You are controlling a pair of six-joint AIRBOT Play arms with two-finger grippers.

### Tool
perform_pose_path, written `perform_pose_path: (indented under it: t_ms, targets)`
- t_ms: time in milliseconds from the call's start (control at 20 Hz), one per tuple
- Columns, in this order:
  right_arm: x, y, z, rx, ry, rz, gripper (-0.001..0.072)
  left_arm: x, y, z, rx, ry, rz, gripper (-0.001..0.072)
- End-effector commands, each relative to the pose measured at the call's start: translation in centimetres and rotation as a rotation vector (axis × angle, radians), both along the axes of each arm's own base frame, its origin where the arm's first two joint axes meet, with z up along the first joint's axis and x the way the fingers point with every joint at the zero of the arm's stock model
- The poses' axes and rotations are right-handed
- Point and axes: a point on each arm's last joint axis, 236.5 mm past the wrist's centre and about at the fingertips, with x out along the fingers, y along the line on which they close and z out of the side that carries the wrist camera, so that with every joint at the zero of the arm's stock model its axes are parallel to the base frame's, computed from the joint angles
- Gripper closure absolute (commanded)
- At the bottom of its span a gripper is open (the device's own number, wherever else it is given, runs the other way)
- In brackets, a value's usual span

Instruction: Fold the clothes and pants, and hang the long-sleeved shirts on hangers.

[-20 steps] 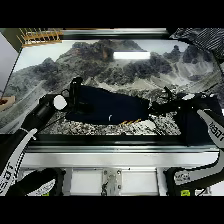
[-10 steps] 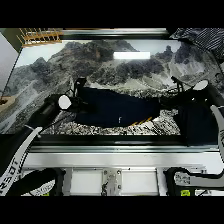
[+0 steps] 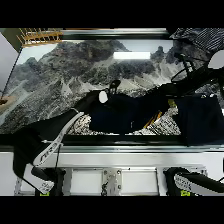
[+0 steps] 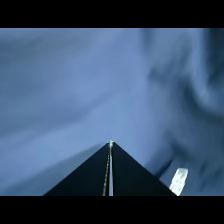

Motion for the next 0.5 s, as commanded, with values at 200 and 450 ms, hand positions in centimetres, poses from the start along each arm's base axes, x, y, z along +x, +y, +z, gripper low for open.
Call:
perform_pose_path:
  t_ms: [200,450]
  targets:
    - [-1.3,5.4,2.8,-0.023,-0.065,0.129,0.0700,-2.1,-5.4,-4.0,0.024,0.100,-0.128,0.0702]
    - [-1.0,6.0,2.9,-0.020,-0.087,0.139,0.0700,0.9,-5.0,-1.8,-0.014,0.062,-0.072,0.0702]
